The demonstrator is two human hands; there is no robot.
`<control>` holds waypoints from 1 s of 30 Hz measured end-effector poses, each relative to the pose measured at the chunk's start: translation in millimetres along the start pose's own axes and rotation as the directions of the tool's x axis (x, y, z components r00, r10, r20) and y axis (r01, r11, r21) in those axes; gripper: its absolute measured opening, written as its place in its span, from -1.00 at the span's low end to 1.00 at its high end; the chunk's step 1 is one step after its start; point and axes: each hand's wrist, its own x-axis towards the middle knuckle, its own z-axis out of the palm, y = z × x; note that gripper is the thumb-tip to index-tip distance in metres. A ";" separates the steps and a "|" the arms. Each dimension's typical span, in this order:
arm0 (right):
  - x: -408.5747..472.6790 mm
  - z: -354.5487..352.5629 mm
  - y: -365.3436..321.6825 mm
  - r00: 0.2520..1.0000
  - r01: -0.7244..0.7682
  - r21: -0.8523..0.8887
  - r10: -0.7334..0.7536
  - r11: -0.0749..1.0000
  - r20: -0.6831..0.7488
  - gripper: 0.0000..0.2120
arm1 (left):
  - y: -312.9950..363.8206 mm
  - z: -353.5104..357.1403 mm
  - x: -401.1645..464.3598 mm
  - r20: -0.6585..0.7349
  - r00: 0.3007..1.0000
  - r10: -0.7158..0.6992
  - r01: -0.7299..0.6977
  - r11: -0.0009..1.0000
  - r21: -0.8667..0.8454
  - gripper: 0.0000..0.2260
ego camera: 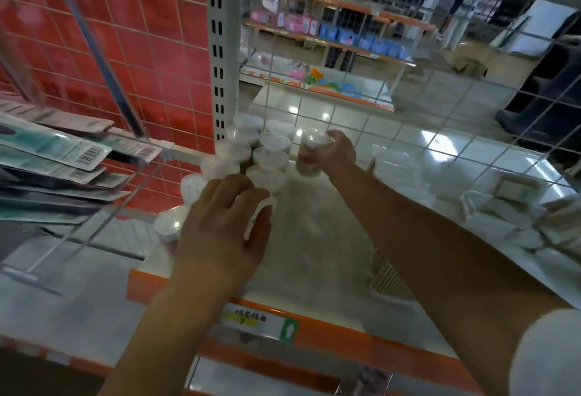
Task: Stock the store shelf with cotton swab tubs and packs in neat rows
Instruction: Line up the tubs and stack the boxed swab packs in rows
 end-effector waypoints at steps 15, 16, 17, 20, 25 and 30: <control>-4.2 28.4 0.6 0.990 0.032 -0.068 -0.041 0.997 -0.135 -0.71 | 2.7 -1.7 -11.8 -0.012 1.000 -0.005 0.005 0.999 -0.036 -0.77; -4.4 29.4 1.0 0.988 0.032 -0.063 -0.041 0.998 -0.146 -0.71 | 2.6 -1.7 -12.1 -0.015 1.000 -0.004 0.004 0.999 -0.041 -0.78; -4.3 30.5 1.8 0.988 0.030 -0.056 -0.038 0.998 -0.152 -0.70 | 2.3 -1.4 -12.3 -0.019 1.000 -0.002 0.001 0.999 -0.052 -0.80; -3.4 33.5 5.1 0.986 0.031 -0.045 -0.037 0.999 -0.160 -0.67 | 1.2 -0.6 -13.0 -0.023 1.000 0.006 -0.008 0.997 -0.074 -0.84; -0.3 36.0 8.0 0.986 0.039 -0.035 -0.044 0.999 -0.158 -0.65 | 2.6 -0.3 -13.1 -0.011 1.000 -0.009 0.008 0.998 -0.058 -0.80; 5.1 38.8 13.2 0.986 0.017 -0.010 -0.019 1.000 -0.164 -0.64 | 4.8 3.5 -16.0 0.022 1.000 -0.016 0.017 0.999 -0.050 -0.75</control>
